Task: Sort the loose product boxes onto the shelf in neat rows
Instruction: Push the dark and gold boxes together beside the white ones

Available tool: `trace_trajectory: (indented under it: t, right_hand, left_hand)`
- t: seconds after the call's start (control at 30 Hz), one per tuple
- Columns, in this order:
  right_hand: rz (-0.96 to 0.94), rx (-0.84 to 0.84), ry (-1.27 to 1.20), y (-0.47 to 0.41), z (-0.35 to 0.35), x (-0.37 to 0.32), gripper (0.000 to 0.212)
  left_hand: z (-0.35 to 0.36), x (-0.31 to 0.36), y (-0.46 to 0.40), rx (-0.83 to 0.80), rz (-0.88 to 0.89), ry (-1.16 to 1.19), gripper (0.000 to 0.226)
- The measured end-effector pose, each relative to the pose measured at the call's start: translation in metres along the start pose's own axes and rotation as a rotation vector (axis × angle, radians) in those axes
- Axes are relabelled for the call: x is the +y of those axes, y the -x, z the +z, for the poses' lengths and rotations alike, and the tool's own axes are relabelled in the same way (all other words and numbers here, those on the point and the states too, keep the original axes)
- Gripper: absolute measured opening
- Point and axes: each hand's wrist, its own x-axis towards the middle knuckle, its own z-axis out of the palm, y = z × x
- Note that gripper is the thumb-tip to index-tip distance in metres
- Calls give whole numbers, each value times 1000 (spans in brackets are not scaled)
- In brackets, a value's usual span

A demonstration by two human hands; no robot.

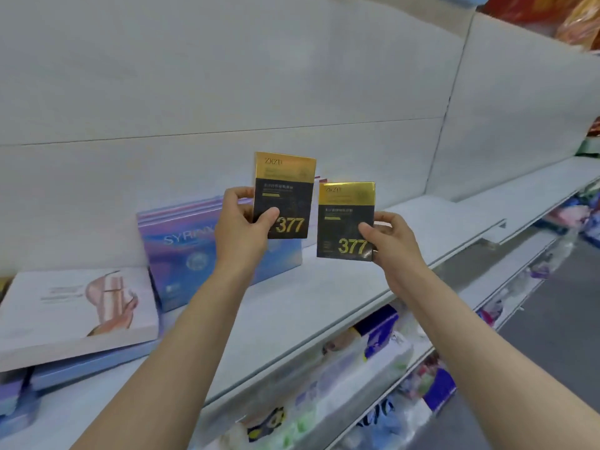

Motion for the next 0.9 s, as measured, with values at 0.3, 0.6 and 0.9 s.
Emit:
trace_trajectory:
  t: [0.3,0.6,0.9]
  right_hand:
    - [19,-1,84,-134,-60,28,25]
    - [38,-238,0,-259,-97,66,34]
    - [76,-483,95,-357,-113,119,28]
  left_hand:
    - [105,-17,-73,-33,-130,30,38]
    - [152,-37,-90,120,-129,-148,39]
    - [232,-44,-97,231,-159,-211,37]
